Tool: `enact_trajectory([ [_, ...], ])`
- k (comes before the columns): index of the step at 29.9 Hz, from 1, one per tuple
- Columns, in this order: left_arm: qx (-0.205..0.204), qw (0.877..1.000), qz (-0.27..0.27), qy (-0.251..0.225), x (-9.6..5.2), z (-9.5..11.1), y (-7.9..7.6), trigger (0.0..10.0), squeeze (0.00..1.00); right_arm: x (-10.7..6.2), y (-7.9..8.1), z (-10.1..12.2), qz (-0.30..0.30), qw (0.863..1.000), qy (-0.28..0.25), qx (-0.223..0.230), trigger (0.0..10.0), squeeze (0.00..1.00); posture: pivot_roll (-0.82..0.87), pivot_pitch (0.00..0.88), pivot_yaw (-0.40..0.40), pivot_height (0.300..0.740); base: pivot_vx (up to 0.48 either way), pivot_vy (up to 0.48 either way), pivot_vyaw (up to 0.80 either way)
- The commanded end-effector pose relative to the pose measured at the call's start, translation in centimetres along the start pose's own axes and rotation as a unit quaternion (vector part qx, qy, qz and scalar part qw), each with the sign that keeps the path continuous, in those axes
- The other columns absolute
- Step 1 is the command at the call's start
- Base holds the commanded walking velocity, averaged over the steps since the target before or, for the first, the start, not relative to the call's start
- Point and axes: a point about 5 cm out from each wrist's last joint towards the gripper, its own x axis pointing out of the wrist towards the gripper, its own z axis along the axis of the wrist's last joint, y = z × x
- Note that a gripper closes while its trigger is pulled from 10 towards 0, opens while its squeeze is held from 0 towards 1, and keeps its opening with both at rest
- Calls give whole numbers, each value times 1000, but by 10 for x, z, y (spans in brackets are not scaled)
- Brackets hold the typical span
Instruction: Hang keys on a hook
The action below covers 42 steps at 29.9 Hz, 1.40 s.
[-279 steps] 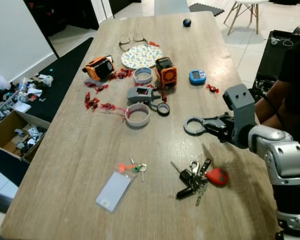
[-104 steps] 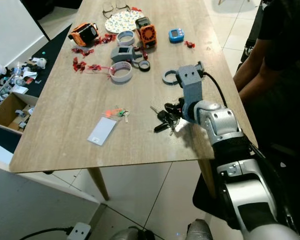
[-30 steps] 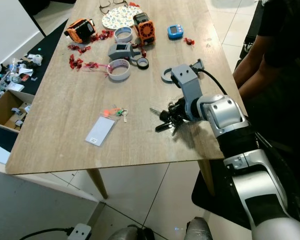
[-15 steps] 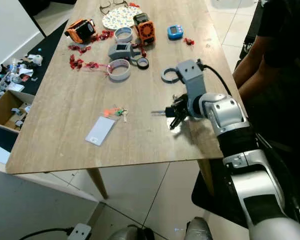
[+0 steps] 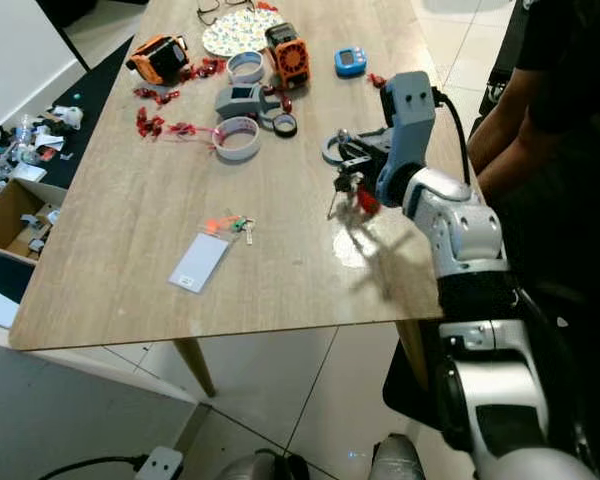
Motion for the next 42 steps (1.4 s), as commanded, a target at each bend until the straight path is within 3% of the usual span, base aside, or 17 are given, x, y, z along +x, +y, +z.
enact_trajectory([
  [1,-10,1000,-11,6,1,-8,-8,10000,0,-1,12,6,34,999,-40,4,0,0,-140,167,123,740,0,0,0],
  [6,-20,1000,-3,1,1,-8,-7,10000,0,0,17,5,38,998,-58,12,0,0,-139,156,122,740,0,0,0],
  [7,-34,999,4,-5,1,-8,-6,10000,0,1,19,3,33,997,-69,17,10000,0,-130,130,115,740,0,0,0],
  [15,-69,997,22,-21,1,-6,-4,10000,0,5,34,-10,28,995,-92,0,10000,0,-123,97,108,740,0,0,0],
  [17,-83,996,30,-28,1,-4,-2,10000,0,4,51,-18,94,991,-91,12,10000,0,-118,87,106,740,0,0,0],
  [22,-100,994,42,-34,1,-2,0,10000,0,3,64,-22,135,987,-89,11,10000,0,-115,79,102,740,0,0,515],
  [36,-98,993,53,-30,1,0,2,10000,0,-3,89,-37,205,976,-80,-2,10000,0,-105,89,111,740,0,0,675],
  [42,-96,993,54,-30,1,0,2,10000,0,-6,92,-38,220,973,-76,-7,10000,0,-106,89,112,740,0,0,672],
])
